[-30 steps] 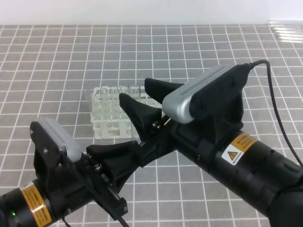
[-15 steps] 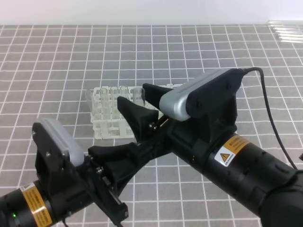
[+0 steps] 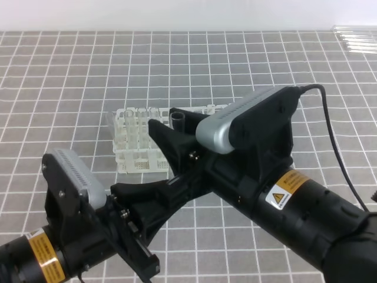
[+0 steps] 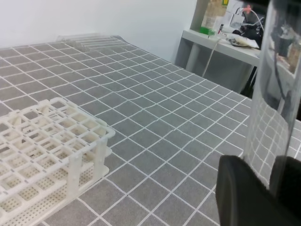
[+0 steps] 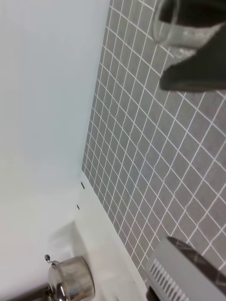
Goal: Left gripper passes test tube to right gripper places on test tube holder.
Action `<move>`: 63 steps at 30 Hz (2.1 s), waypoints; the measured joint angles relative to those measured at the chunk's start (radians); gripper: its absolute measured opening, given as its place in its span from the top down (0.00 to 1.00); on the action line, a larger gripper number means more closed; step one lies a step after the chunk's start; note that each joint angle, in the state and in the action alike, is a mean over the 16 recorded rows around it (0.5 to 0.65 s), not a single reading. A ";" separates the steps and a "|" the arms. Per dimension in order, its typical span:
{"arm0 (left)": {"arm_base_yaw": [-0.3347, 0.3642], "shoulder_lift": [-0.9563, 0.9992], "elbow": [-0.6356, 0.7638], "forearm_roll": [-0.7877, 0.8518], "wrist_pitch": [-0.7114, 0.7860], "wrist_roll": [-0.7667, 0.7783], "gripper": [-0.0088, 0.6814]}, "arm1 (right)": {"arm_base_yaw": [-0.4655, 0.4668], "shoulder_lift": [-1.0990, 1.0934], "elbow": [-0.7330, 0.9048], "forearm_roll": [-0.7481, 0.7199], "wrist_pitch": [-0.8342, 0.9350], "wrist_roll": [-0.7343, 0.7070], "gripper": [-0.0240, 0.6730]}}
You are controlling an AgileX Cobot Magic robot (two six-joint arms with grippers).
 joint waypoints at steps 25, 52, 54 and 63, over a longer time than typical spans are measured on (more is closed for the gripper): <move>0.000 -0.006 -0.001 0.005 -0.025 -0.001 0.60 | 0.000 -0.012 -0.002 -0.002 0.018 -0.013 0.84; 0.000 -0.810 0.148 0.848 0.421 -0.854 0.99 | 0.000 -0.083 -0.002 0.147 0.132 -0.220 0.84; 0.000 -0.853 0.188 0.876 0.438 -0.896 0.99 | 0.000 -0.083 -0.002 0.147 0.133 -0.221 0.84; 0.000 -0.946 0.315 0.901 0.545 -0.959 0.99 | 0.000 -0.083 -0.002 0.147 0.138 -0.228 0.84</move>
